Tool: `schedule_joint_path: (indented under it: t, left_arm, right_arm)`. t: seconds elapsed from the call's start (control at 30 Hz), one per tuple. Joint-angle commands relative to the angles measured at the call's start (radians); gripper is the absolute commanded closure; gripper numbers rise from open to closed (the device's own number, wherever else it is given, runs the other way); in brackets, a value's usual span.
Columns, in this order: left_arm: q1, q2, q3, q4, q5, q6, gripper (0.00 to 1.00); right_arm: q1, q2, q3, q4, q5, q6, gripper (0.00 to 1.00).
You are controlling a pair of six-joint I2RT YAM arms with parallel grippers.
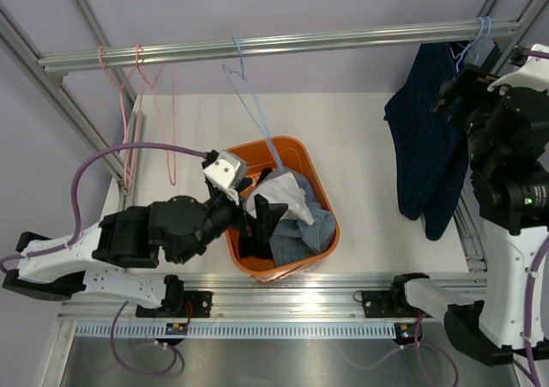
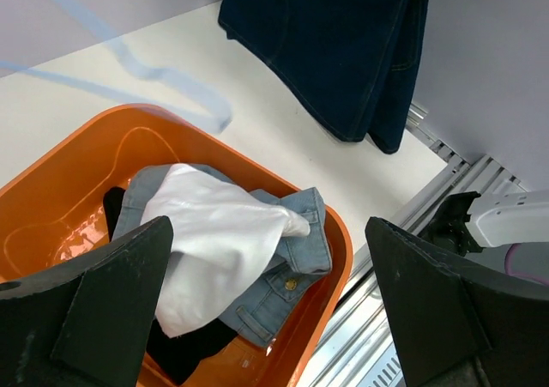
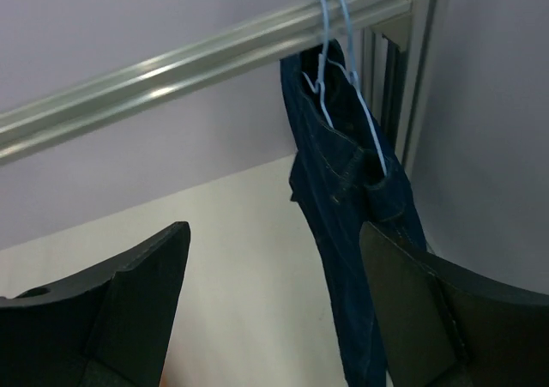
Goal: Remove the skirt from the hanger
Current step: Place the hanger at the clothesline, then pick up the hanger from the clothesline.
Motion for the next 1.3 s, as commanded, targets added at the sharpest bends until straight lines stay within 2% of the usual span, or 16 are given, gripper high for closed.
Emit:
schedule_joint_path:
  t: [0.0,0.07,0.17,0.27,0.6,0.7,0.93,1.0,1.2,1.27]
  left_arm:
    - [-0.002,-0.026,0.025,0.111,0.033,0.041,0.01]
    - [-0.001,-0.039,0.005,0.128,0.047,0.043,0.01]
    - [-0.001,-0.071,-0.020,0.143,0.064,0.046,0.01]
    - [-0.001,-0.108,-0.052,0.139,0.058,0.049,0.01]
    - [-0.002,-0.256,-0.186,0.211,0.070,0.100,0.01]
    - [-0.001,-0.266,-0.190,0.206,0.066,0.121,0.01]
    - [-0.001,-0.275,-0.210,0.220,0.075,0.143,0.01]
    - [-0.001,-0.276,-0.222,0.228,0.082,0.143,0.01]
    - [-0.001,-0.272,-0.232,0.229,0.084,0.152,0.01]
    - [-0.001,-0.269,-0.233,0.234,0.083,0.158,0.01]
  right_arm:
    - [-0.144,0.052,-0.127,-0.043,-0.210,-0.054,0.12]
    - [-0.199,0.054,-0.168,-0.032,-0.252,-0.016,0.12]
    - [-0.311,0.046,-0.234,0.036,-0.405,0.010,0.16]
    - [-0.339,0.017,-0.334,0.140,-0.457,0.002,0.19]
    - [-0.372,0.084,-0.359,0.204,-0.398,-0.027,0.21]
    - [-0.372,0.077,-0.350,0.211,-0.398,-0.024,0.22]
    - [-0.372,0.129,-0.340,0.169,-0.284,-0.074,0.23]
    - [-0.372,0.130,-0.369,0.192,-0.246,-0.085,0.22]
    - [-0.372,0.170,-0.431,0.270,-0.255,-0.109,0.23]
    - [-0.372,0.192,-0.463,0.322,-0.282,-0.114,0.26]
